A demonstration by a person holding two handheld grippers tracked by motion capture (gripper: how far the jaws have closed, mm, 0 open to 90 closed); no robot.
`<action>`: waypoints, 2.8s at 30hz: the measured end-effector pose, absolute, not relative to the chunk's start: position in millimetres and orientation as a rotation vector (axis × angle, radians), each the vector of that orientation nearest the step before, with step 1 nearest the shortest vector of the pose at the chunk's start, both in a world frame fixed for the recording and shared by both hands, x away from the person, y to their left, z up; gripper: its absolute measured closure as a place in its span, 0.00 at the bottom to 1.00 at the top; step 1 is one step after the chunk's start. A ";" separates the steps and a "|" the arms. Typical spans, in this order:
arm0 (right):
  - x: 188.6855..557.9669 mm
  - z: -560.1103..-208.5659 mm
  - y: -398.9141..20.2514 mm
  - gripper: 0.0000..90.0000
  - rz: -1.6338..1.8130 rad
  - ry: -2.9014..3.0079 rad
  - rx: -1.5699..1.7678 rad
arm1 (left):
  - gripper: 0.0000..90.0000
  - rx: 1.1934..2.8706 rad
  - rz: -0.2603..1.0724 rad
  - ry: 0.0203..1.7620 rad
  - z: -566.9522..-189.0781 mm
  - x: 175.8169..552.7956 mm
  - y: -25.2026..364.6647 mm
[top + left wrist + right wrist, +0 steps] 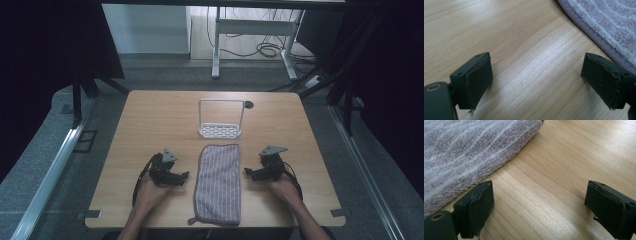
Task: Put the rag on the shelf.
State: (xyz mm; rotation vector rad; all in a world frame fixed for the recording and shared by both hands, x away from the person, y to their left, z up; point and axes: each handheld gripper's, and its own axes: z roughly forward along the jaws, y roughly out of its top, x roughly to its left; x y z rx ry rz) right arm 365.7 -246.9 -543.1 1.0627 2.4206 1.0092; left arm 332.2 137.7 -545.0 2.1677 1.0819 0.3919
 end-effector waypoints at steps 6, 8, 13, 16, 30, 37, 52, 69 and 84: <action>366.2 -543.4 -246.9 0.08 1.011 2.422 1.063 | 0.11 2.167 0.394 1.085 -544.9 332.1 137.8; 366.7 -543.4 -246.8 0.07 1.005 2.421 1.067 | 0.11 2.161 0.397 1.094 -545.0 331.9 137.0; 367.5 -543.6 -246.5 0.05 0.992 2.419 1.080 | 0.11 2.157 0.399 1.098 -545.1 332.4 136.2; 367.7 -543.5 -246.5 0.05 0.992 2.421 1.079 | 0.11 2.158 0.399 1.098 -545.1 332.8 135.7; 368.4 -538.5 -242.7 0.15 0.986 2.445 1.094 | 0.14 2.173 0.379 1.083 -543.0 336.4 133.3; 370.8 -529.9 -239.8 0.16 0.999 2.440 1.126 | 0.16 2.130 0.354 1.052 -534.4 344.9 129.1; 390.6 -511.0 -212.0 0.35 1.053 2.452 1.144 | 0.35 2.136 0.384 0.922 -517.9 393.7 85.7; 410.4 -531.1 -189.0 0.75 0.999 2.482 1.106 | 0.58 2.202 0.275 0.907 -538.6 419.1 58.3; 403.1 -522.8 -184.8 0.92 0.985 2.523 1.030 | 0.89 2.177 0.219 0.893 -525.1 412.6 59.0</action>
